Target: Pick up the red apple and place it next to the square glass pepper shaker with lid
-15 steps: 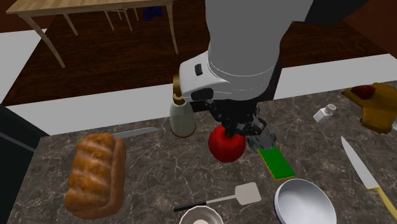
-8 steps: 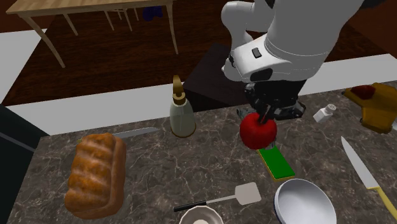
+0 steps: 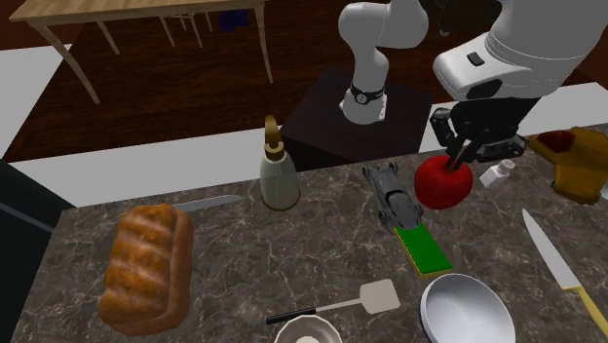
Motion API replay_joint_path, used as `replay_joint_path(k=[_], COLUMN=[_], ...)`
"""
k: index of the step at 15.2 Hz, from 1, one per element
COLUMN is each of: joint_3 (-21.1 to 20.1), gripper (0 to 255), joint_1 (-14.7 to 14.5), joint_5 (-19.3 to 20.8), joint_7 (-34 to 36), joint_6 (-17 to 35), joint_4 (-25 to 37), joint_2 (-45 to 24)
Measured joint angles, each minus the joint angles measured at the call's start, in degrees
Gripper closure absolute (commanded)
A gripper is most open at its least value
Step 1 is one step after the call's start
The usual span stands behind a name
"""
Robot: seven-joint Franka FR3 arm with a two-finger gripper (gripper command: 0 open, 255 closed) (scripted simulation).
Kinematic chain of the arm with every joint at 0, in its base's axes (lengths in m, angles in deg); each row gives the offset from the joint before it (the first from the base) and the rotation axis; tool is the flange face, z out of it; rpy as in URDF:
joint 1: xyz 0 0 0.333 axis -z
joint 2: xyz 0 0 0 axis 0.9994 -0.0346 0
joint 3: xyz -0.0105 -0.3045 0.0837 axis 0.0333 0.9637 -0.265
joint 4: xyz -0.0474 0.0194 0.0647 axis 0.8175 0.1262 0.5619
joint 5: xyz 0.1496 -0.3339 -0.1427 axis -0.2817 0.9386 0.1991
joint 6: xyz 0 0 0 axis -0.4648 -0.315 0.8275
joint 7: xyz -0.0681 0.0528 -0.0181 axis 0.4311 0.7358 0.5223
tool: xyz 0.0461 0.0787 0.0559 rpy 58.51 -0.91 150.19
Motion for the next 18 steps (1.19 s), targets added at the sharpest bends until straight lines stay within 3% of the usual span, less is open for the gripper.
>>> replay_joint_path(k=[8, 18], joint_3=[-5.82, -13.34], gripper=[255, 255], joint_1=[-4.76, -9.93], joint_5=[-2.58, -4.88], joint_7=[9.39, 20.90], joint_6=[1.66, 3.56], joint_4=[-5.57, -7.52], joint_2=[5.19, 6.95])
